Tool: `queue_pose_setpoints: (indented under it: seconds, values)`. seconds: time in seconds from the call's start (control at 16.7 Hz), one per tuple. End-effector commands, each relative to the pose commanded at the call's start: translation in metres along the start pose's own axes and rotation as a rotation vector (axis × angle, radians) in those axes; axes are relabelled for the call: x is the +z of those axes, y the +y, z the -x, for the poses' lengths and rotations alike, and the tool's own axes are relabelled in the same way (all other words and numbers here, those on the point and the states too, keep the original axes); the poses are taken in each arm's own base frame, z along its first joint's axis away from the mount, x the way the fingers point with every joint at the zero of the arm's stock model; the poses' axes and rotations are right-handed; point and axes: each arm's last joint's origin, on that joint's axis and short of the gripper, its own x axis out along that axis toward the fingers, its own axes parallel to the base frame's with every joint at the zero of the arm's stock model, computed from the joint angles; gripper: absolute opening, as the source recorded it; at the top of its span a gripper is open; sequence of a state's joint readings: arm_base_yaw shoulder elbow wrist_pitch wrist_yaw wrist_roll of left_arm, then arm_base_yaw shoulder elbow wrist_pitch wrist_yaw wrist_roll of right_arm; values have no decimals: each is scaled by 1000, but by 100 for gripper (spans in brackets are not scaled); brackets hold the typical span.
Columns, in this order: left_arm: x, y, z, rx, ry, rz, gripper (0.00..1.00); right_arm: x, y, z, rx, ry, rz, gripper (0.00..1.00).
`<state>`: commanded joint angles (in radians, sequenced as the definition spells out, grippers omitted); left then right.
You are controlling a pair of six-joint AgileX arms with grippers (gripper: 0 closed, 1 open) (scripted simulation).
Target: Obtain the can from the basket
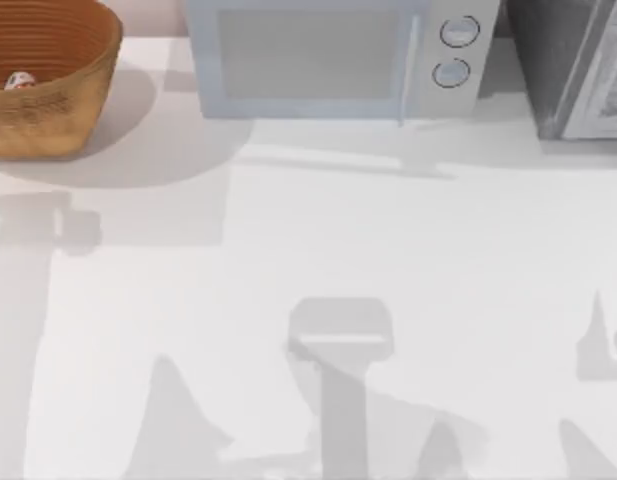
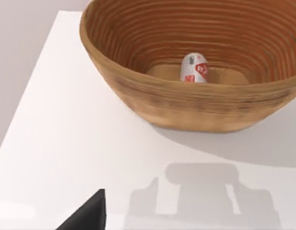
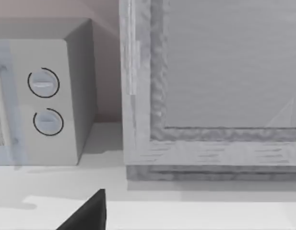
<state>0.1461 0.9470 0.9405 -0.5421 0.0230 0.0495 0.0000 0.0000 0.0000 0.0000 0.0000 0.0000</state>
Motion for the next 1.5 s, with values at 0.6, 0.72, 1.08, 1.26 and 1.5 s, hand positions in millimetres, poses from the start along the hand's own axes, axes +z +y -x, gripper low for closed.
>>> queue_pose_setpoints:
  seconds: [0.6,0.72,1.08,1.26,1.5]
  values:
    - [126,30,-184,-112,442,26,100,0,0,0,0,0,0,100]
    - [124,32,-228,-145,515,35,100,0,0,0,0,0,0,100]
    - [82,27,-326,-236,676,59,100,0,0,0,0,0,0,100]
    - [62,23,-351,-265,719,66,100,0,0,0,0,0,0,100]
    - [55,21,-358,-275,732,68,100,0,0,0,0,0,0,100]
